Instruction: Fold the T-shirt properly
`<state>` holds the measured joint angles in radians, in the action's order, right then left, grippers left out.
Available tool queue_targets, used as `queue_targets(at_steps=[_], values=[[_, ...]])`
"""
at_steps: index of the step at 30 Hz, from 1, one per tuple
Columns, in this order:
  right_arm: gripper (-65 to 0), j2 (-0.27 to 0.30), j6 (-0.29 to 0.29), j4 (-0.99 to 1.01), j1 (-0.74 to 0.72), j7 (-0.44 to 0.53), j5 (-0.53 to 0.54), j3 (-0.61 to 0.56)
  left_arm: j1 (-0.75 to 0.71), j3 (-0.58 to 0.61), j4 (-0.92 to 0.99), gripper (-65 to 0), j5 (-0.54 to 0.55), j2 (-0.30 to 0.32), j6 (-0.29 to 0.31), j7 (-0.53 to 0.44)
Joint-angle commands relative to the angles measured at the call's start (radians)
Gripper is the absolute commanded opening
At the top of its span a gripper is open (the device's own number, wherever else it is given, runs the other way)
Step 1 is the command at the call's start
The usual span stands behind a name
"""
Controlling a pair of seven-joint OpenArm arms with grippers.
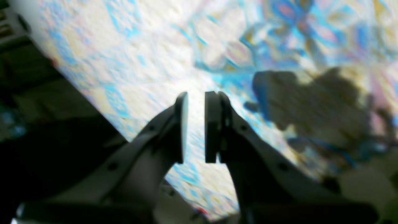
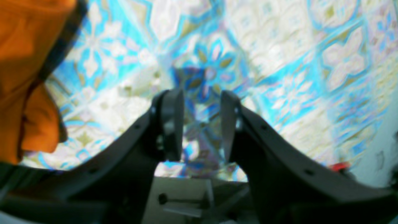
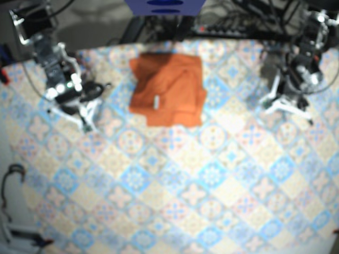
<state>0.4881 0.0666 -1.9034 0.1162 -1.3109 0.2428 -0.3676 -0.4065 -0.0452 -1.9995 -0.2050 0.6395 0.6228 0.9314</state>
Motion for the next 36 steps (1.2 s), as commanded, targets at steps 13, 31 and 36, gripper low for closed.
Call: queue_targets(at_steps=[13, 31, 36], values=[[-44.6, -0.009, 0.005, -0.021, 0.214, 0.073, -0.007, 0.209, -0.280, -0.453, -0.016, -55.3, 0.325, -0.054, -0.014, -0.031], [-44.6, -0.174, -0.001, -0.026, 0.610, 0.370, -0.007, 0.660, -0.536, -0.681, 0.084, -34.0, 0.531, -0.151, -0.013, -0.081], [-44.6, -0.213, -0.003, -0.020, 0.689, 0.466, -0.007, 0.755, -0.544, -0.678, 0.296, -30.4, 0.560, -0.151, -0.013, -0.171]])
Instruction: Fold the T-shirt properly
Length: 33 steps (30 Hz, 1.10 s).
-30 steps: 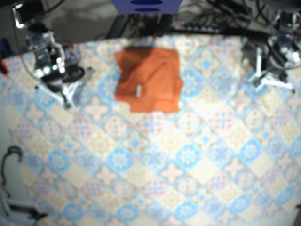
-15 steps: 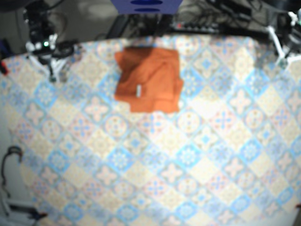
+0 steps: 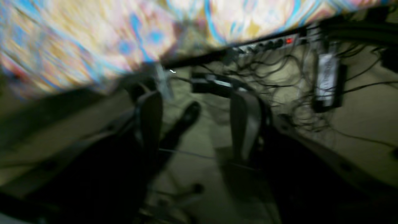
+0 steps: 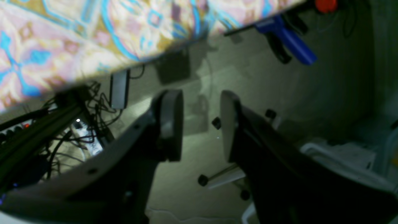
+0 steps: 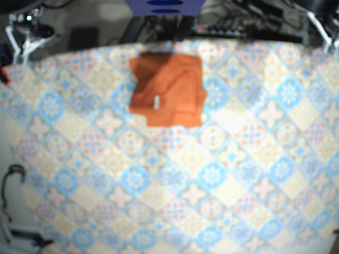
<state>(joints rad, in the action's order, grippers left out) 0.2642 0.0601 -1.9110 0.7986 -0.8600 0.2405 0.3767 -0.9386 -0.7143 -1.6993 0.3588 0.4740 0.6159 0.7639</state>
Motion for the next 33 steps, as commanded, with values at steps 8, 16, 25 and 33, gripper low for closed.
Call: queue_targets(at_steps=[8, 16, 25, 33], values=[[-44.6, -0.023, 0.004, 0.060, 0.045, 0.025, -0.005, 0.012, 0.022, 0.038, 0.328, -30.4, -0.007, 0.015, -0.004, -0.183], [-44.7, -0.050, -0.050, 0.158, -0.015, 0.040, -0.005, 0.011, 0.145, 0.154, 0.532, -30.4, -0.013, -0.024, -0.004, -0.287], [-44.7, -0.093, -0.059, 0.411, -0.124, 0.107, -0.005, -0.063, 0.298, 0.281, 0.720, -30.4, -0.014, -0.024, -0.011, -0.303], [-44.7, -0.095, -0.059, 0.713, -0.236, 0.246, -0.005, -0.238, 0.504, 0.433, 0.970, -30.4, -0.014, -0.031, -0.011, -0.306]])
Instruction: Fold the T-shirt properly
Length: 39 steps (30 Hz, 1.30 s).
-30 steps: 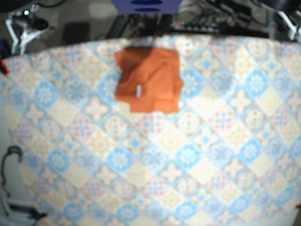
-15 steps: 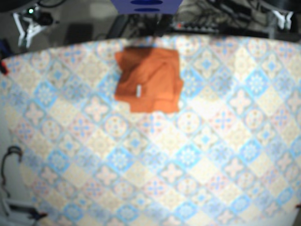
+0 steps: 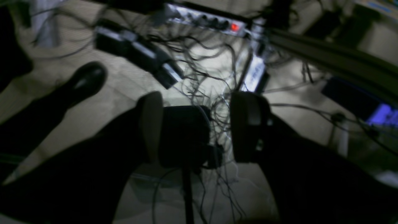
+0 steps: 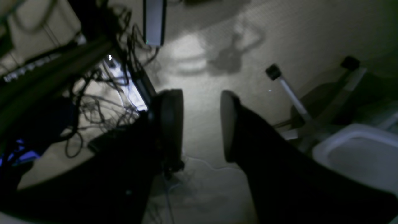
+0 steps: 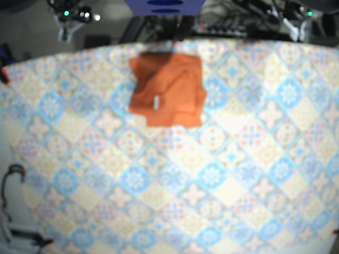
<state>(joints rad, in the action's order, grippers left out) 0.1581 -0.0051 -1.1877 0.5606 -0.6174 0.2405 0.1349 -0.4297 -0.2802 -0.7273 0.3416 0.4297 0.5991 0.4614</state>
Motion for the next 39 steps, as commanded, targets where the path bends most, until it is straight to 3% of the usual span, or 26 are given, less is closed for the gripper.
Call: queue_targets(at_steps=[1, 9, 20, 30, 34, 39], values=[[-44.7, 0.011, 0.006, 0.033, -0.015, 0.014, -0.005, -0.008, 0.015, 0.029, 0.015, -30.4, 0.003, -0.001, 0.006, -0.010], [-44.7, -0.018, 0.006, 0.391, -0.130, 0.181, -0.005, -0.034, 0.173, 0.282, 0.189, -30.4, 0.003, -0.098, -0.132, -0.122], [-44.7, -0.058, 0.006, 0.793, -0.284, 0.411, -0.011, -0.036, 0.311, 0.491, 0.389, -30.2, 0.003, -0.280, -0.301, -0.275], [-44.7, -0.128, 0.001, 1.021, -0.389, 0.612, -0.011, -0.036, 0.329, 0.537, 0.435, -30.4, 0.004, -0.354, -0.373, -0.361], [-44.7, -0.157, -0.106, 1.063, -0.417, 0.640, -0.011, -0.034, 0.331, 0.537, 0.435, -30.4, 0.004, -0.360, -0.377, -0.364], [-44.6, -0.173, -0.118, 1.064, -0.466, 0.658, -0.010, -0.034, 0.342, 0.537, 0.429, -30.3, 0.006, -0.377, -0.380, -0.365]])
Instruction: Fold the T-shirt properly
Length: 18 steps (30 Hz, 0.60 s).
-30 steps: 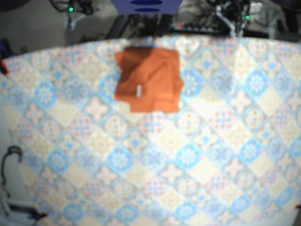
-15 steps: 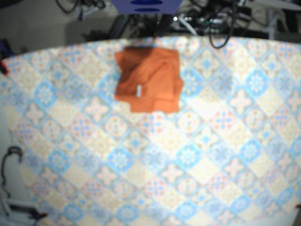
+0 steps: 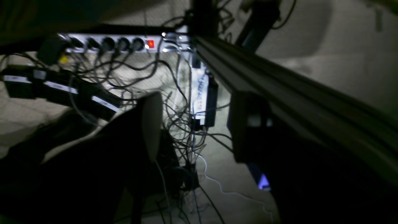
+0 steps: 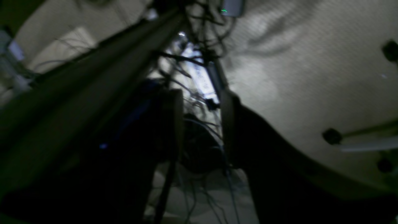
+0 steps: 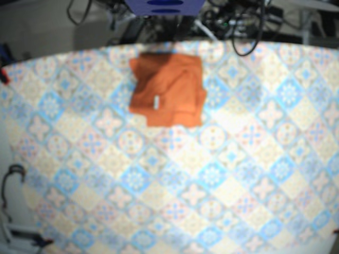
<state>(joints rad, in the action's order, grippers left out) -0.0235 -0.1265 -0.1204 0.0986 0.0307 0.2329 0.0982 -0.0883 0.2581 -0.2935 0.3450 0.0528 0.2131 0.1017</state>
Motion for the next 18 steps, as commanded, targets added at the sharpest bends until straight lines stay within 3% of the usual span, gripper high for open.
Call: queue_targets(at_steps=[1, 6, 10, 18], values=[[-44.6, 0.010, 0.004, -0.003, -0.007, -0.002, -0.002, 0.002, 0.002, -0.003, -0.005, -30.4, 0.002, 0.000, 0.006, -0.006], [-44.6, 0.017, 0.004, -0.003, -0.004, -0.021, -0.004, 0.002, 0.005, -0.006, -0.005, -30.4, 0.006, 0.000, 0.006, -0.007], [-44.6, 0.018, 0.004, -0.002, -0.001, -0.018, -0.004, 0.002, 0.008, -0.007, 0.001, -30.4, 0.002, 0.000, 0.004, -0.075], [-44.6, 0.026, 0.004, -0.002, 0.006, -0.018, -0.004, 0.002, 0.005, -0.003, 0.003, -30.4, 0.001, -0.001, 0.004, -0.075]])
